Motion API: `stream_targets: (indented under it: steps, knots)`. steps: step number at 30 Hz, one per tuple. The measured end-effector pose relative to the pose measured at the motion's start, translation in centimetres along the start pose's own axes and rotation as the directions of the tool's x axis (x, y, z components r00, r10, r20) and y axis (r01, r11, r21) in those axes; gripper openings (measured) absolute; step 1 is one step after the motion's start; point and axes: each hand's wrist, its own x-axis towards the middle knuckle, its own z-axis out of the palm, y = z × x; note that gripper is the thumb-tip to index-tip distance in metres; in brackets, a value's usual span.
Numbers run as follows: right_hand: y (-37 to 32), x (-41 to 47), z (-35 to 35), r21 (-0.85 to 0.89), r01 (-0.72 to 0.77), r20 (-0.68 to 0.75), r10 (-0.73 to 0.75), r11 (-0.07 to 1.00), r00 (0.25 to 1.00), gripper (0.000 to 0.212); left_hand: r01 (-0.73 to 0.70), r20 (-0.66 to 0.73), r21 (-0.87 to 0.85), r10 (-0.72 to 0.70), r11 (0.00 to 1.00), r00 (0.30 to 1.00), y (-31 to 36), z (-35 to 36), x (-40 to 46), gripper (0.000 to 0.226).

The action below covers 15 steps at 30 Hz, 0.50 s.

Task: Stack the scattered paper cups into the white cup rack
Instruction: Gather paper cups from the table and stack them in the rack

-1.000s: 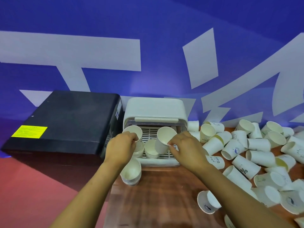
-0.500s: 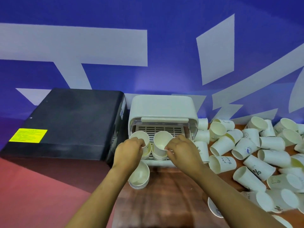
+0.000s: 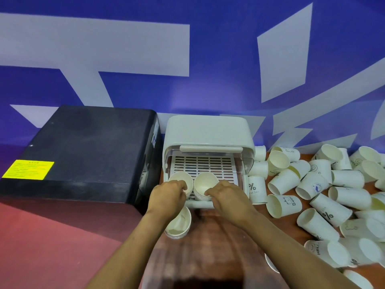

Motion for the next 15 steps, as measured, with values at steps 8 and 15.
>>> stream_targets:
  steps: [8,15]
  knots:
    - [0.8,-1.0,-0.1,0.126,0.025,-0.021,-0.022,0.992,1.000,0.045,-0.005,0.018,-0.044,0.006,0.999,1.000,0.4,-0.8,-0.3,0.031]
    - [4.0,-6.3,-1.3,0.203,-0.101,-0.077,0.119,0.974,0.990,0.036,-0.129,-0.131,-0.191,0.105,0.973,0.986,4.0,-1.7,-2.9,0.027]
